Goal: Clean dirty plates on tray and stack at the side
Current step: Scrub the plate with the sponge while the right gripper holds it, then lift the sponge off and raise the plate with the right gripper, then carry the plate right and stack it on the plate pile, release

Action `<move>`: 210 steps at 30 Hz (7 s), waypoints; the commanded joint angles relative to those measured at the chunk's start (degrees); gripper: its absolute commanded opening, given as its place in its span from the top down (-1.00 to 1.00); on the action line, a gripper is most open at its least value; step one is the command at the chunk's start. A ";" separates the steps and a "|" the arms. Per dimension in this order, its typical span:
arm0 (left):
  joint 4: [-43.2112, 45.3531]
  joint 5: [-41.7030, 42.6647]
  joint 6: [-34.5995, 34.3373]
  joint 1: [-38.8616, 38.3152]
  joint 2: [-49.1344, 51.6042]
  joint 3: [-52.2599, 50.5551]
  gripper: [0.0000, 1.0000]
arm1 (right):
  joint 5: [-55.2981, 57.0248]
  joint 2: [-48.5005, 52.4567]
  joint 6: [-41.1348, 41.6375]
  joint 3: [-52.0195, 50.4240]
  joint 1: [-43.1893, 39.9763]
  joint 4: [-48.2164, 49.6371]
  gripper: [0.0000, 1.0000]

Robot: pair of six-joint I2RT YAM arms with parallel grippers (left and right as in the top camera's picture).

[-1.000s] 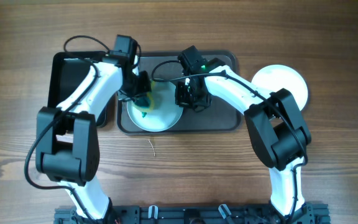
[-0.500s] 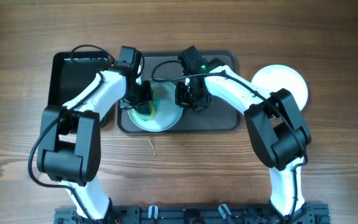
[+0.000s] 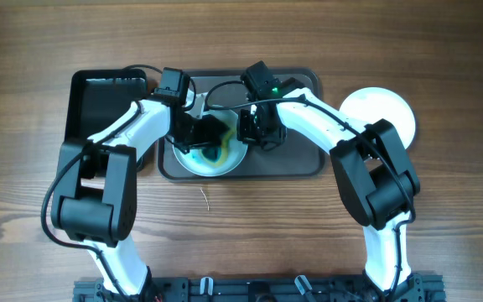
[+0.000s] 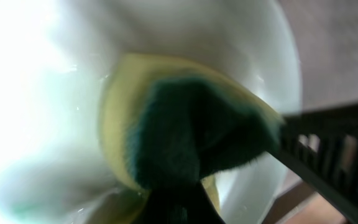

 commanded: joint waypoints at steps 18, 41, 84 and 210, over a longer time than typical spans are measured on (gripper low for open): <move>-14.36 -10.38 -2.54 -3.48 0.15 5.20 0.92 | 3.10 2.03 1.49 -0.07 -0.42 -0.42 0.91; -3.67 -33.79 -13.81 -3.37 1.55 5.18 0.92 | -4.61 2.03 -0.02 -2.89 -3.96 1.84 0.91; -0.52 -1.07 -2.58 -3.06 1.62 5.14 0.92 | -4.63 2.03 -0.20 -2.89 -3.96 2.16 0.91; -19.58 -28.22 -14.08 1.18 1.60 23.30 0.92 | 17.51 -25.46 -11.89 -13.86 -52.50 -10.45 0.91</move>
